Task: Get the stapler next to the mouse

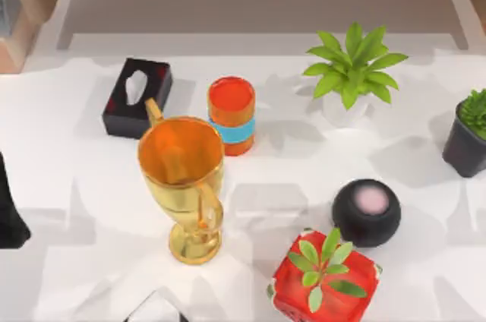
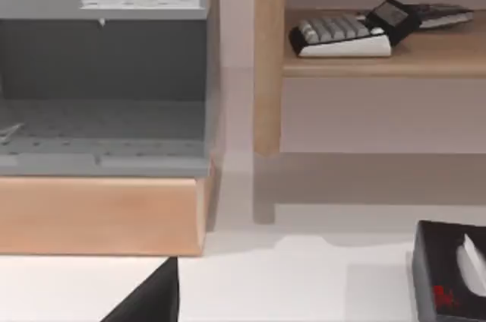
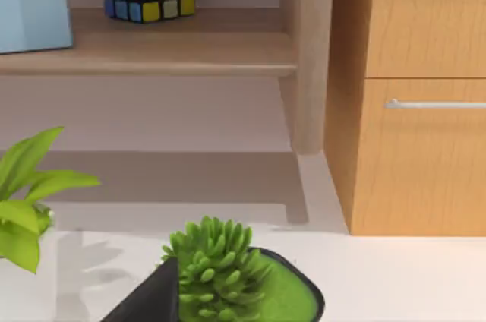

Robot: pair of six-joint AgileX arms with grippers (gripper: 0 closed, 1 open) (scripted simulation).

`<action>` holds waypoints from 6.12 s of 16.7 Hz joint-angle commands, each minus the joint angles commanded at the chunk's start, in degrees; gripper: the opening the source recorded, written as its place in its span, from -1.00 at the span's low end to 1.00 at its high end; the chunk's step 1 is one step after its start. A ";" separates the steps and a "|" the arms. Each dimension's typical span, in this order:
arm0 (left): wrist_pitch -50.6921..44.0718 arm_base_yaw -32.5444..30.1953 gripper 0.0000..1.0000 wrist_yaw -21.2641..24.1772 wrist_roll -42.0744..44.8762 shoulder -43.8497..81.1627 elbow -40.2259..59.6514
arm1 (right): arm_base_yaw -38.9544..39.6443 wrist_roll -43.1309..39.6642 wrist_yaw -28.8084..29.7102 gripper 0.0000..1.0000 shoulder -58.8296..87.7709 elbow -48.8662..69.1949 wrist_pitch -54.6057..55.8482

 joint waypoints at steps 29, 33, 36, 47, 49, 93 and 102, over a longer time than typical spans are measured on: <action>-55.88 12.11 1.00 -0.14 -17.65 71.23 37.05 | 0.00 0.00 0.00 1.00 0.00 0.00 0.00; -53.64 12.07 1.00 -0.14 -17.69 72.24 35.58 | 0.00 0.00 0.00 1.00 0.00 0.00 0.00; -48.31 12.16 1.00 -0.15 -17.55 74.74 32.96 | 0.00 0.00 0.00 1.00 0.00 0.00 0.00; -40.85 12.31 0.55 -0.17 -17.35 78.22 29.00 | 0.00 0.00 0.00 1.00 0.00 0.00 0.00; -40.85 12.31 0.25 -0.17 -17.35 78.22 29.00 | 0.00 0.00 0.00 1.00 0.00 0.00 0.00; -56.87 21.21 -1.00 0.70 21.16 110.22 77.00 | 0.00 0.00 0.00 1.00 0.00 0.00 0.00; -57.01 21.57 -1.00 0.64 24.01 112.48 79.72 | 0.00 0.00 0.00 1.00 0.00 0.00 0.00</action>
